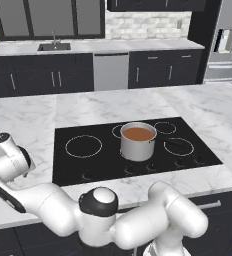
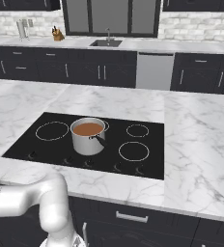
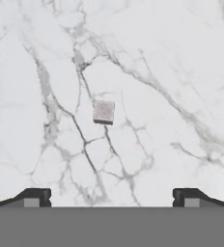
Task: Pick up the sugar cube(s) and place them in the saucepan with hot chocolate.
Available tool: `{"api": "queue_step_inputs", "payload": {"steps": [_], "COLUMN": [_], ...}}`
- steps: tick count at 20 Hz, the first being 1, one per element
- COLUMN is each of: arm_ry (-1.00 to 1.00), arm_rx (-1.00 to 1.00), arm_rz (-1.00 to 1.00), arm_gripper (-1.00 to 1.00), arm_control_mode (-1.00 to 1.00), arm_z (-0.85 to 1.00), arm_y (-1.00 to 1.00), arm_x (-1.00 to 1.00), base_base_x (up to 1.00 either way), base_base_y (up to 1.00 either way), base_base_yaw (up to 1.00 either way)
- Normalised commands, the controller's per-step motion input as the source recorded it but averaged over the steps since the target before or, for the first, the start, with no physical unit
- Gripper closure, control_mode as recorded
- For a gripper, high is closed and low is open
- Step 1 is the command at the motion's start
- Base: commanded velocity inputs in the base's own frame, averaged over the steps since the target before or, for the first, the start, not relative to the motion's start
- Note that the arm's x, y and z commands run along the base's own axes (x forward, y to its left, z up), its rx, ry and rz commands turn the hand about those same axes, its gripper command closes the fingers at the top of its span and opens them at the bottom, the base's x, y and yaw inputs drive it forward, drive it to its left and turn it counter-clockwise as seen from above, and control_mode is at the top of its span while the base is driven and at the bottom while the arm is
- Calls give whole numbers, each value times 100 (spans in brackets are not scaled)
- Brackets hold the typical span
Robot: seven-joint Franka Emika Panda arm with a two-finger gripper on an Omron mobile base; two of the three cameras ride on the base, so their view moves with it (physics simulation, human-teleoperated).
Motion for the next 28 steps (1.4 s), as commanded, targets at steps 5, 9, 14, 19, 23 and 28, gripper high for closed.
{"api": "queue_step_inputs", "payload": {"steps": [5,9,14,19,23,28], "arm_ry": [2,5,2,0,0,0], "arm_rx": [0,1,0,0,0,0], "arm_rz": [3,0,0,0,0,0], "arm_gripper": [-100,-100,-100,-100,-100,-100], "arm_control_mode": [-100,-100,-100,-100,-100,-100], "arm_z": [-22,-36,-24,-3,0,0], "arm_y": [-1,-3,0,5,11,25], "arm_x": [5,0,9,25,10,14], "base_base_x": [0,0,0,0,0,0], "base_base_y": [0,0,0,0,0,0], "base_base_yaw": [0,0,0,0,0,0]}}
